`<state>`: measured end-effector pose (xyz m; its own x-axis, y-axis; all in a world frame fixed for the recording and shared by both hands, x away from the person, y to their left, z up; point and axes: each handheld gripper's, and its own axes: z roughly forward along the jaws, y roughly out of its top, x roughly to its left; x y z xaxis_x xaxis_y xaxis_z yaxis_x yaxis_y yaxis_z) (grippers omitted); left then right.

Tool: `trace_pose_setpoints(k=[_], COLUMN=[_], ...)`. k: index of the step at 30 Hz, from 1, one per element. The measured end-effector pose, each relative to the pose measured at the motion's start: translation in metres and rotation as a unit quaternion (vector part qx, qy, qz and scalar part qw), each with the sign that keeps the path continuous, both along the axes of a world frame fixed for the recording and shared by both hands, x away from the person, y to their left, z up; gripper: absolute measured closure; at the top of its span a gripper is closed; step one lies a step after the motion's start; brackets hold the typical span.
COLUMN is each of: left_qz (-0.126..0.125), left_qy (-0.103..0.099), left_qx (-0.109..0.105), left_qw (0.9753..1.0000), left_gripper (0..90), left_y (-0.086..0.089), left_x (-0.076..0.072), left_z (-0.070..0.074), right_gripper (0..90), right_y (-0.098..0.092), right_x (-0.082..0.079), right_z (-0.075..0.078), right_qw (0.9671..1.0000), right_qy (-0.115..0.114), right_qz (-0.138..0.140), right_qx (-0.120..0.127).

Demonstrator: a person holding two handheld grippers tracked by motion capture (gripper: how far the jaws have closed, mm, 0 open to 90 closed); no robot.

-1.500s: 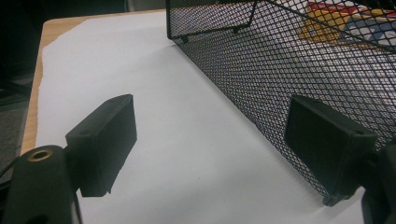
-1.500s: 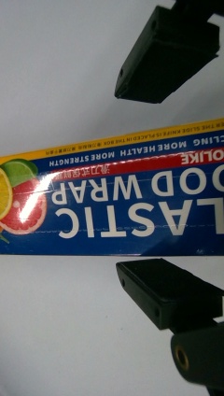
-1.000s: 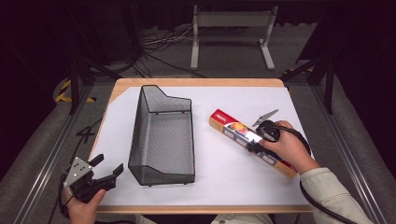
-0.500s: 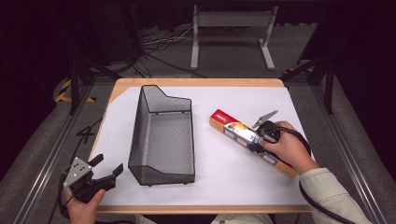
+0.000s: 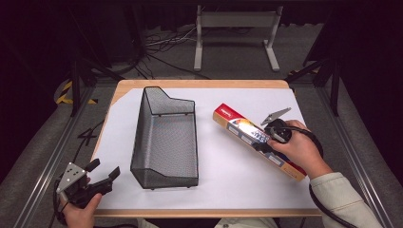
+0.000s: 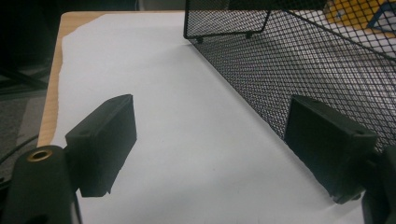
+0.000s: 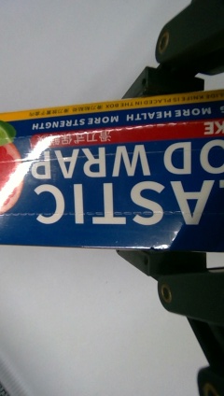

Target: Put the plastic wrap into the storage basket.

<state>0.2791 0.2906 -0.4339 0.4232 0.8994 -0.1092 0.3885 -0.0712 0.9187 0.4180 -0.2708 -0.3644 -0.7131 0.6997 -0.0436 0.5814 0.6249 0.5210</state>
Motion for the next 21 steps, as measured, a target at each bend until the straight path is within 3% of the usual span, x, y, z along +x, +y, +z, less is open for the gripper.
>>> trace_pose_setpoints(k=[16,21], left_qz=[-0.005,-0.004], left_qy=[-0.002,0.000], left_qx=[0.007,0.007], left_qw=[1.0000,1.0000], left_gripper=[17.6,17.6], left_y=[-0.002,-0.003], left_x=[0.000,0.001], left_z=[0.002,0.000], right_gripper=[39.8,39.7], right_y=[0.005,0.005], right_x=[-0.012,-0.014], right_z=[0.043,0.056], right_qw=[0.9992,0.9989], right_qy=[-0.015,-0.028], right_qz=[-0.022,-0.014], right_qx=[0.030,0.034])
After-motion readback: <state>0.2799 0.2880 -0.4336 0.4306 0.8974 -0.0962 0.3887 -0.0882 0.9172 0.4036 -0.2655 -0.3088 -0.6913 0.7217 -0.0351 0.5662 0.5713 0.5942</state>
